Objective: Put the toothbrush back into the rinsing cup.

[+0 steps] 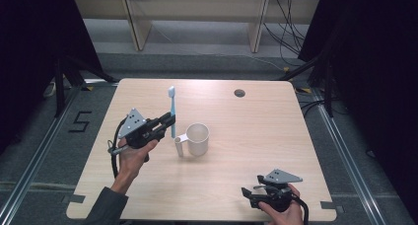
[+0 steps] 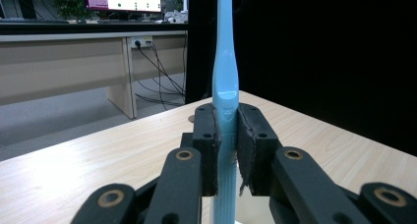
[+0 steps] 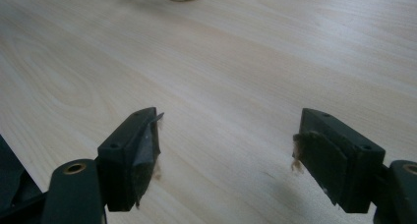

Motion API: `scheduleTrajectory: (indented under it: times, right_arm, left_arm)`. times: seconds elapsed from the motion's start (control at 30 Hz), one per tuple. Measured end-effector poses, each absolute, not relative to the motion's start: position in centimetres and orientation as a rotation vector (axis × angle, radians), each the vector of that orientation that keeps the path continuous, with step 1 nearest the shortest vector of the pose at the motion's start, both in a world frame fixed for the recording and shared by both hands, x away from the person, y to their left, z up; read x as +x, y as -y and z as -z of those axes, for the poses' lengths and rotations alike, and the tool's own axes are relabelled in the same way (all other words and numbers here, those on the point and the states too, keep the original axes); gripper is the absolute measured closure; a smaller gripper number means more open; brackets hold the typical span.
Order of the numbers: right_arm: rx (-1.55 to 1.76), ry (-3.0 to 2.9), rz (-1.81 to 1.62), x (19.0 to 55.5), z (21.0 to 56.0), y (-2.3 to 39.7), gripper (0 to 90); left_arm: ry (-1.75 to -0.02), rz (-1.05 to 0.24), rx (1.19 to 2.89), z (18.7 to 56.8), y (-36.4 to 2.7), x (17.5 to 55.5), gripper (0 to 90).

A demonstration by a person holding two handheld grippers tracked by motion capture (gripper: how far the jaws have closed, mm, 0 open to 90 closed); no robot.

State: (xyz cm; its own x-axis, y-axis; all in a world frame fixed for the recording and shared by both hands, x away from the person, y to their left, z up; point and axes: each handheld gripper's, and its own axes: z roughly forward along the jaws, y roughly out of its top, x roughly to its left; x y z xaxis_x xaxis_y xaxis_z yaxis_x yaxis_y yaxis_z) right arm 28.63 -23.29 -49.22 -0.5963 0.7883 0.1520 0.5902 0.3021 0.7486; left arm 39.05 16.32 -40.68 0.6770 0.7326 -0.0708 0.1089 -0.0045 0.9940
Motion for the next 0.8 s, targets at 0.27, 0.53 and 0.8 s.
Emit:
scheduleTrajectory:
  times: [0.27, 0.53, 0.8]
  right_arm:
    - [1.247, -2.326, -1.175, 28.7, 49.2, 23.3, 24.9]
    - [1.246, -2.326, -1.165, 28.6, 49.2, 23.3, 24.9]
    - [1.254, -2.325, -1.181, 28.7, 49.3, 23.3, 25.0]
  left_arm:
    - [-0.693, -0.586, 1.5, 41.3, -16.0, 38.9, 78.5]
    - [-0.681, -0.584, 1.494, 41.8, -15.6, 38.9, 78.5]
    - [-0.699, -0.605, 1.506, 42.2, -15.5, 38.8, 78.5]
